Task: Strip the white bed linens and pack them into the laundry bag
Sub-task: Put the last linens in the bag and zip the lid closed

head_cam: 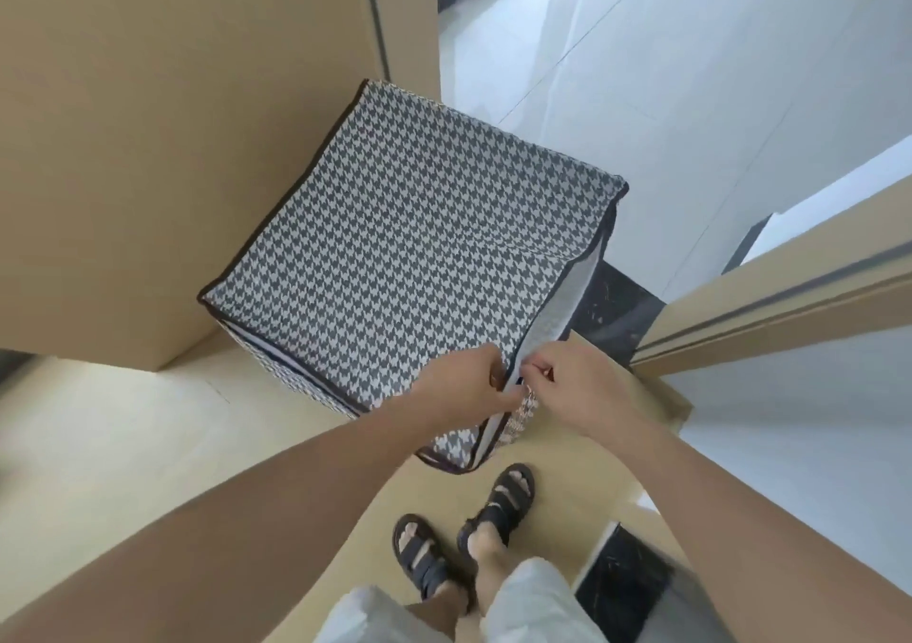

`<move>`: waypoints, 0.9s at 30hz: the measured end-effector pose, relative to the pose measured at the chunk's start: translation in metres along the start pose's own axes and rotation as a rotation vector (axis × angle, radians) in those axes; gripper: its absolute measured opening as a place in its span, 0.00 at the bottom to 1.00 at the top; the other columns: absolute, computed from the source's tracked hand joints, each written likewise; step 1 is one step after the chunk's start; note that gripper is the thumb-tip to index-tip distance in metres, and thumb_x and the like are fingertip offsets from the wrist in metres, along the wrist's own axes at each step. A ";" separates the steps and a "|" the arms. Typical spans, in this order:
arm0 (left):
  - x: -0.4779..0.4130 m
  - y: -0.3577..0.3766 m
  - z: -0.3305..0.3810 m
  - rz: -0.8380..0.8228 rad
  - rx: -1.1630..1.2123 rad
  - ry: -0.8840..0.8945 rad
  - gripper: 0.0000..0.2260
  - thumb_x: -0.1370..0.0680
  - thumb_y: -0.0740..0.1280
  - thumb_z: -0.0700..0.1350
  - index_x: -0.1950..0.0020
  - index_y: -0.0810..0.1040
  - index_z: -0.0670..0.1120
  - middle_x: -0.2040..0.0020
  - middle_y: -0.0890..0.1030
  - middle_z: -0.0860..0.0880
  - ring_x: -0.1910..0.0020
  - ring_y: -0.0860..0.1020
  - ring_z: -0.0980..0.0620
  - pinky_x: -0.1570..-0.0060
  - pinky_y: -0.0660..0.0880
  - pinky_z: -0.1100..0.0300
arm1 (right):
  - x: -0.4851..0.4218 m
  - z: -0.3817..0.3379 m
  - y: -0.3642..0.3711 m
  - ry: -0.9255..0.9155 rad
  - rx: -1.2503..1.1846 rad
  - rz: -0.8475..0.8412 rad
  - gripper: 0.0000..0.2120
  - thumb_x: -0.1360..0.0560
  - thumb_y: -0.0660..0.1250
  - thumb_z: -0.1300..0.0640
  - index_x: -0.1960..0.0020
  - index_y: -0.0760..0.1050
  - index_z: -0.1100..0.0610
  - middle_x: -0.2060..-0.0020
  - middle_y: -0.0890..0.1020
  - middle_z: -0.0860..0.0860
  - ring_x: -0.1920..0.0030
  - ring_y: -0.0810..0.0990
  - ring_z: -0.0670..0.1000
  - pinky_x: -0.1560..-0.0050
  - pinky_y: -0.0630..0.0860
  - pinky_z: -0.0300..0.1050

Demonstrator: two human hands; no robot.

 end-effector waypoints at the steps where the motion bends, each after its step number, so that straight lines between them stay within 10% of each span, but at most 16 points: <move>1: -0.007 0.000 0.005 0.028 0.010 -0.019 0.15 0.22 0.64 0.62 0.54 0.72 0.51 0.63 0.78 0.52 0.69 0.74 0.55 0.70 0.72 0.60 | 0.001 -0.001 -0.002 -0.018 0.015 0.014 0.15 0.20 0.63 0.54 0.64 0.78 0.53 0.68 0.77 0.49 0.66 0.74 0.50 0.70 0.59 0.43; 13: -0.036 -0.011 0.003 -0.204 0.030 -0.031 0.10 0.22 0.67 0.52 0.59 0.74 0.48 0.64 0.76 0.51 0.67 0.73 0.54 0.64 0.73 0.62 | -0.068 0.059 -0.057 -0.028 0.020 0.159 0.24 0.19 0.62 0.54 0.72 0.58 0.52 0.76 0.69 0.50 0.75 0.70 0.50 0.71 0.64 0.42; 19: -0.125 -0.051 0.063 0.108 0.008 -0.069 0.12 0.23 0.68 0.54 0.61 0.70 0.51 0.67 0.74 0.53 0.71 0.71 0.55 0.71 0.69 0.62 | -0.093 0.067 -0.073 -0.145 0.024 0.151 0.14 0.20 0.64 0.53 0.62 0.82 0.52 0.64 0.83 0.47 0.65 0.78 0.51 0.70 0.63 0.38; 24: -0.148 -0.051 0.062 -0.078 0.160 -0.046 0.12 0.21 0.69 0.52 0.60 0.72 0.49 0.65 0.74 0.51 0.69 0.71 0.54 0.67 0.71 0.62 | -0.138 0.118 -0.116 -0.067 0.004 0.238 0.20 0.21 0.64 0.53 0.71 0.67 0.50 0.69 0.76 0.46 0.66 0.76 0.52 0.67 0.65 0.44; 27: -0.141 -0.042 0.049 -0.198 0.229 -0.115 0.11 0.23 0.71 0.52 0.59 0.73 0.49 0.65 0.75 0.52 0.70 0.71 0.56 0.69 0.71 0.67 | -0.170 0.151 -0.146 -0.013 -0.007 0.290 0.16 0.19 0.62 0.52 0.63 0.82 0.51 0.54 0.85 0.46 0.58 0.80 0.51 0.61 0.70 0.42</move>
Point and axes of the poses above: each hand's wrist, its own x-axis away from the middle knuckle, its own y-axis out of the palm, z = x × y, the point moved 6 cm from there along -x, towards the middle knuckle
